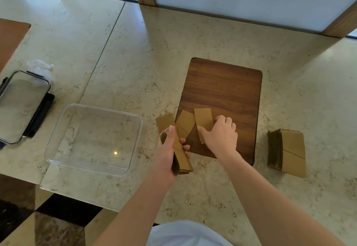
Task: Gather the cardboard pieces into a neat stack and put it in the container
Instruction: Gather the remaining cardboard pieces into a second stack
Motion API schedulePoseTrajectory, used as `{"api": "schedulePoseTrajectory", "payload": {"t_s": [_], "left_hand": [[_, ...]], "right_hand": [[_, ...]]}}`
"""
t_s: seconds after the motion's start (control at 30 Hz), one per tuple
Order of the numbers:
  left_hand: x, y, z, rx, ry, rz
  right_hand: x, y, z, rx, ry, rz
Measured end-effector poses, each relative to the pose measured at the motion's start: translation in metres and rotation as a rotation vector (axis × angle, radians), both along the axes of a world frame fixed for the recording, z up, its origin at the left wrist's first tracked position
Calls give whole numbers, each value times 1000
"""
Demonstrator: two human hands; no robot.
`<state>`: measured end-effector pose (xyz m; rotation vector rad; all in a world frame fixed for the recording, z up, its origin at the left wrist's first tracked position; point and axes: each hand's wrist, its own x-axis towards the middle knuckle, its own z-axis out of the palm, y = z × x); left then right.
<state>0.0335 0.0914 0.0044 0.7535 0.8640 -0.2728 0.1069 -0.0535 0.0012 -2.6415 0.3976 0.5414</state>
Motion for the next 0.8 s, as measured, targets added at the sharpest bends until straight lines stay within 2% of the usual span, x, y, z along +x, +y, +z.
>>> {"api": "schedulePoseTrajectory", "payload": {"t_s": [0.1,0.27,0.4,0.57,0.63,0.73,0.8], "left_hand": [[-5,5,-1,-60,-45,35],[-12,13,-8,-114,-41,60],[-13,10,-9,-16,-24,30],[-9,-6,1,2,-36,-28],[-9,-5,3,-14,-58,-25],[-14,5,1,-39,-40,-43],[-16,11,-1,-113,12,23]], "right_hand": [[0,10,-15,-32,-47,-21],[-3,4,-7,372,-58,-205],[-27,5,11,365,-236,-70],[-71,33,32,280,-356,250],[-82,38,39,322,-323,270],[-78,29,42,621,-89,132],[-59,20,35,633,-49,53]]}}
